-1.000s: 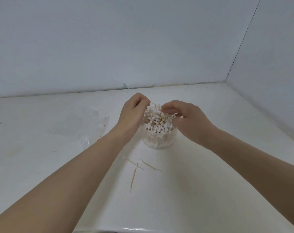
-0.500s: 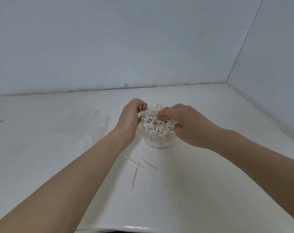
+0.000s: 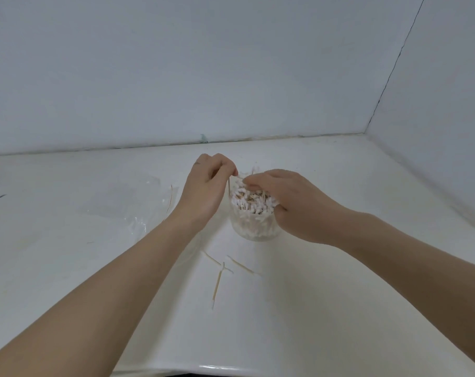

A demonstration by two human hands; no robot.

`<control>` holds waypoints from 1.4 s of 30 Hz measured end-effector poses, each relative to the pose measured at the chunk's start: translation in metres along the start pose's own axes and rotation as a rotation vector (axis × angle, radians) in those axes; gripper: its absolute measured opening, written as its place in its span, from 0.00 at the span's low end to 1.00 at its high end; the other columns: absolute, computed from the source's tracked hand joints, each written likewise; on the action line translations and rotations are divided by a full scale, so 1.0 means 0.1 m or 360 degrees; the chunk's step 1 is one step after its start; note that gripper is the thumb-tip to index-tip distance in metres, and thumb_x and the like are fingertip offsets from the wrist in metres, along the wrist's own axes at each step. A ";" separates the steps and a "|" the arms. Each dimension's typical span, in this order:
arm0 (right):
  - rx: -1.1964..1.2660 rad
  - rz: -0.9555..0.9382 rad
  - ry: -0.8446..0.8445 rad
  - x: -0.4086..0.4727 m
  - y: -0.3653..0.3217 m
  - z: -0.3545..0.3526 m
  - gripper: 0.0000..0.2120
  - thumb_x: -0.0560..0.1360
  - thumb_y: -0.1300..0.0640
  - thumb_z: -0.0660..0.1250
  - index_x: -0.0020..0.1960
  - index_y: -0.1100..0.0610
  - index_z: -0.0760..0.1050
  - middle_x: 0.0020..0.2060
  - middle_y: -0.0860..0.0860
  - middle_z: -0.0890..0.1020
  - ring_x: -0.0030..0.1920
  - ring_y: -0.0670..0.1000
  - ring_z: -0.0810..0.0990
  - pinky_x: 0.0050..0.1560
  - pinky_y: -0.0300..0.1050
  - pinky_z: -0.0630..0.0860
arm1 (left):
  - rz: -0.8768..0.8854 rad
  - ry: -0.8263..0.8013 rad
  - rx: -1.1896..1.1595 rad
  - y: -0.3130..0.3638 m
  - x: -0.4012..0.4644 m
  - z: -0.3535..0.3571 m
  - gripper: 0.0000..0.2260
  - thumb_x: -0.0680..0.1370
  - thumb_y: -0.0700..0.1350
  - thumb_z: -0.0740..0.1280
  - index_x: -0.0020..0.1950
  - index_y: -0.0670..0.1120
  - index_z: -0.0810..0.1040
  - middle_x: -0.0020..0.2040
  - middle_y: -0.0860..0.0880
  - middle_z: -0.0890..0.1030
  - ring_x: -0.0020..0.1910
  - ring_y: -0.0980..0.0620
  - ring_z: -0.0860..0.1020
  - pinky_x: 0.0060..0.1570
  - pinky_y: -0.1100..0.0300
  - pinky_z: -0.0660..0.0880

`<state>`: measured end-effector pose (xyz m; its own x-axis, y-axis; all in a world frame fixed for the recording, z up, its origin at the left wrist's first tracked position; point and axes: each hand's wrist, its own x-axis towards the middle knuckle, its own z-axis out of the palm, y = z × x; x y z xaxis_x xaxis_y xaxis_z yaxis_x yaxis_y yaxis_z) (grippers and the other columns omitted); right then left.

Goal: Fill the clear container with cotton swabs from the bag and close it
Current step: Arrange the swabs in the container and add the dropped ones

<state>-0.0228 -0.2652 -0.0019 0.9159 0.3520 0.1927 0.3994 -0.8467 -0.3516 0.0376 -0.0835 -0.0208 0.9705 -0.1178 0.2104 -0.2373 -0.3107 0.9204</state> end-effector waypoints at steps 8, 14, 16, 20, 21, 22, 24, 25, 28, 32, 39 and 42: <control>-0.0539 -0.0395 -0.0075 0.10 0.06 0.00 0.27 0.66 0.65 0.52 0.58 0.56 0.82 0.56 0.48 0.83 0.62 0.56 0.77 0.67 0.51 0.69 | 0.0229 0.0276 0.0080 0.01 0.12 -0.03 0.09 0.84 0.44 0.63 0.48 0.47 0.81 0.35 0.54 0.74 0.32 0.59 0.68 0.35 0.68 0.67; -0.0891 -0.0523 -0.0177 0.13 0.07 -0.07 0.28 0.69 0.65 0.55 0.65 0.51 0.76 0.59 0.44 0.80 0.63 0.52 0.75 0.66 0.50 0.69 | 0.0182 0.0179 0.0158 0.06 0.22 -0.02 0.10 0.83 0.44 0.62 0.46 0.45 0.80 0.38 0.52 0.77 0.35 0.58 0.70 0.35 0.69 0.68; -0.0939 -0.0508 -0.0187 0.14 0.08 -0.06 0.28 0.69 0.64 0.56 0.66 0.50 0.75 0.60 0.44 0.79 0.64 0.52 0.74 0.66 0.49 0.68 | 0.0195 0.0204 0.0144 0.06 0.25 -0.03 0.10 0.83 0.44 0.62 0.45 0.46 0.80 0.37 0.53 0.76 0.34 0.59 0.70 0.34 0.69 0.67; -0.0985 -0.0439 -0.0206 0.15 0.09 -0.04 0.28 0.71 0.63 0.54 0.70 0.50 0.72 0.62 0.43 0.76 0.65 0.51 0.72 0.65 0.48 0.67 | 0.0258 0.0021 0.0377 -0.05 0.21 -0.04 0.10 0.83 0.44 0.63 0.45 0.47 0.82 0.35 0.57 0.76 0.33 0.62 0.72 0.36 0.71 0.66; -0.0976 -0.0410 -0.0225 0.15 0.08 -0.04 0.27 0.73 0.63 0.56 0.71 0.50 0.71 0.63 0.43 0.75 0.65 0.51 0.71 0.66 0.48 0.67 | 0.0268 -0.0042 0.0461 -0.08 0.19 -0.03 0.10 0.83 0.44 0.64 0.45 0.47 0.82 0.37 0.58 0.78 0.35 0.62 0.73 0.37 0.71 0.66; -0.0954 -0.0378 -0.0256 0.16 0.07 -0.05 0.27 0.74 0.63 0.58 0.71 0.50 0.70 0.65 0.44 0.73 0.66 0.51 0.70 0.65 0.48 0.67 | 0.0255 -0.0086 0.0512 -0.12 0.18 -0.02 0.10 0.83 0.44 0.64 0.46 0.49 0.83 0.40 0.57 0.79 0.37 0.62 0.74 0.38 0.71 0.66; -0.0911 -0.0325 -0.0330 0.17 0.02 -0.06 0.25 0.75 0.64 0.59 0.70 0.51 0.70 0.66 0.46 0.71 0.66 0.52 0.69 0.64 0.46 0.69 | 0.0122 -0.0124 0.0446 -0.16 0.16 0.00 0.09 0.82 0.45 0.64 0.47 0.51 0.84 0.46 0.56 0.81 0.42 0.61 0.75 0.41 0.72 0.67; -0.0896 -0.0302 -0.0362 0.17 0.00 -0.06 0.24 0.75 0.65 0.60 0.70 0.52 0.70 0.66 0.47 0.70 0.66 0.52 0.68 0.62 0.46 0.69 | 0.0006 -0.0137 0.0328 -0.18 0.15 0.01 0.09 0.82 0.44 0.65 0.46 0.51 0.84 0.47 0.56 0.82 0.43 0.59 0.76 0.44 0.69 0.69; -0.0849 -0.0276 -0.0361 0.17 0.01 -0.06 0.26 0.75 0.66 0.60 0.72 0.53 0.67 0.65 0.48 0.70 0.64 0.52 0.69 0.60 0.47 0.72 | -0.0332 -0.0166 -0.0095 -0.18 0.11 0.05 0.08 0.80 0.41 0.65 0.48 0.51 0.83 0.48 0.51 0.81 0.47 0.52 0.78 0.54 0.59 0.75; -0.0730 -0.0264 -0.0237 0.14 0.13 -0.07 0.33 0.72 0.70 0.62 0.76 0.53 0.65 0.73 0.49 0.67 0.72 0.53 0.66 0.66 0.49 0.70 | -0.0587 -0.0236 -0.0390 -0.16 0.11 0.10 0.12 0.79 0.39 0.63 0.60 0.50 0.78 0.55 0.46 0.83 0.56 0.47 0.82 0.62 0.52 0.78; 0.0437 0.0286 0.0249 -0.01 0.26 -0.05 0.34 0.71 0.76 0.55 0.70 0.51 0.74 0.69 0.44 0.74 0.71 0.45 0.69 0.69 0.38 0.67 | -0.0646 -0.0306 -0.0376 -0.11 0.16 0.13 0.10 0.81 0.46 0.64 0.61 0.50 0.78 0.62 0.50 0.81 0.63 0.49 0.79 0.68 0.49 0.75; 0.1041 0.0602 0.0539 0.02 0.32 0.05 0.25 0.76 0.71 0.58 0.66 0.50 0.77 0.62 0.43 0.80 0.66 0.42 0.76 0.68 0.40 0.71 | -0.0567 -0.0388 -0.0299 -0.10 0.14 0.15 0.16 0.77 0.48 0.66 0.65 0.53 0.77 0.63 0.52 0.79 0.64 0.51 0.78 0.70 0.48 0.73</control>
<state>-0.0081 -0.2897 -0.0168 0.9733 -0.1379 0.1833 0.1048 -0.4437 -0.8900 0.0528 -0.0961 -0.0321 0.9463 -0.2602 -0.1921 0.1423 -0.1988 0.9697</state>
